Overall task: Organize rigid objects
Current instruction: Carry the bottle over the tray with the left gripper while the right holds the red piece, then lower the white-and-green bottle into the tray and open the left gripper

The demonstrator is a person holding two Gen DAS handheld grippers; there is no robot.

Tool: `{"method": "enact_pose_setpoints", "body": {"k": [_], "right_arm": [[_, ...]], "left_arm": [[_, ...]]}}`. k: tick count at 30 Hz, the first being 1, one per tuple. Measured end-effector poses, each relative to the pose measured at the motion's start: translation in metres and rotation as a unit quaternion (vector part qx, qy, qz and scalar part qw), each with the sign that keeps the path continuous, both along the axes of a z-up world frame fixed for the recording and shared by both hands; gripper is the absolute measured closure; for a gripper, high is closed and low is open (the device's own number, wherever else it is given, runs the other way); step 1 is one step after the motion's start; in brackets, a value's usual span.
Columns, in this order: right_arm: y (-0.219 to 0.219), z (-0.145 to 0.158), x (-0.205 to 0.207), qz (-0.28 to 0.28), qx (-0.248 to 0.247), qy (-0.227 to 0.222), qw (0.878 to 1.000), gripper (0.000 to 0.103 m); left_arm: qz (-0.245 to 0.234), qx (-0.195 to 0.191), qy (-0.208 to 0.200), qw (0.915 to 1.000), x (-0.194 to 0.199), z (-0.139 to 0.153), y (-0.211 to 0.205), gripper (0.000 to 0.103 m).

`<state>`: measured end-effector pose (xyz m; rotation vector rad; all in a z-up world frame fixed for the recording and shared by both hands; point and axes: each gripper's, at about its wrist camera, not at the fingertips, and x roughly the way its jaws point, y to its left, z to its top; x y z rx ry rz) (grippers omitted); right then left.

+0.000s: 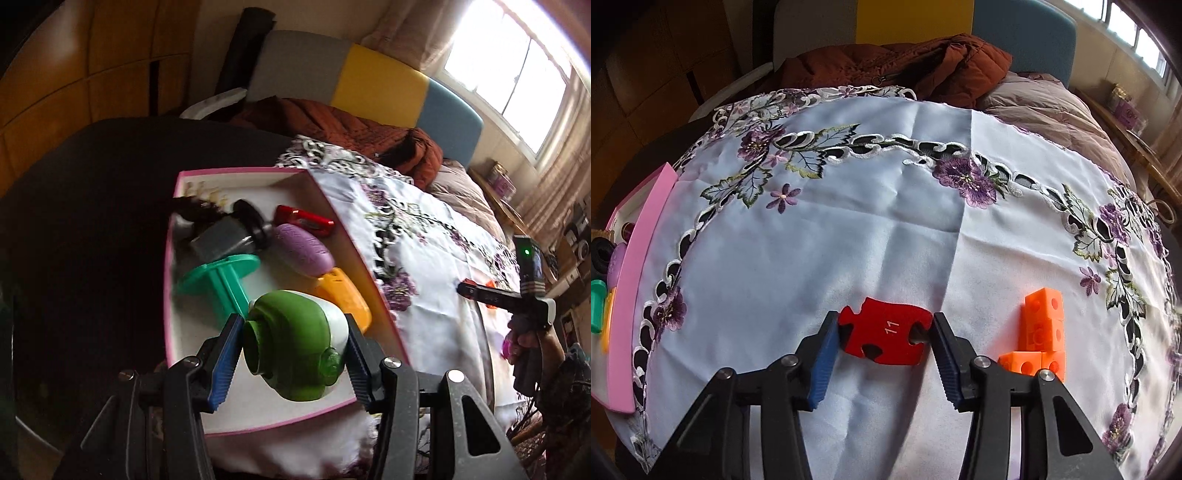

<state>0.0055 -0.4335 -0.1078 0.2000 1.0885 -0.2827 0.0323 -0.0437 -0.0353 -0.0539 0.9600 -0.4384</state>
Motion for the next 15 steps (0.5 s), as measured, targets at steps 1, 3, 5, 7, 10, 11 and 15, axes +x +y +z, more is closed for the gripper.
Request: {"method": "enact_pose_setpoints", "body": {"k": [1,3,5,7,10,11,15], "right_arm": [[0.000,0.000,0.000,0.000,0.001,0.001,1.000,0.054],[-0.003,-0.001,0.000,-0.005,0.016,0.003,1.000,0.053],[-0.006,-0.002,-0.001,-0.012,0.031,0.001,0.999,0.053],[-0.005,-0.002,-0.001,-0.009,0.025,0.002,1.000,0.053],[-0.002,-0.002,-0.001,-0.006,0.017,0.003,1.000,0.053],[-0.002,-0.002,-0.001,-0.005,0.016,0.003,1.000,0.053],[0.001,-0.001,0.000,0.003,0.003,0.005,1.000,0.054]], "left_arm": [[0.004,-0.006,0.001,1.0000,0.000,0.000,0.006,0.050],[0.013,-0.005,0.000,0.9999,-0.001,0.001,0.015,0.050],[0.016,-0.019,0.006,0.9997,-0.001,0.000,0.021,0.050],[0.011,-0.040,0.010,0.9991,-0.001,-0.001,0.025,0.050],[-0.006,-0.046,-0.004,0.9989,-0.004,0.004,0.025,0.050],[-0.016,-0.053,-0.012,0.9984,-0.006,0.008,0.025,0.050],[-0.044,-0.059,-0.035,0.9967,-0.014,0.017,0.025,0.050]]}}
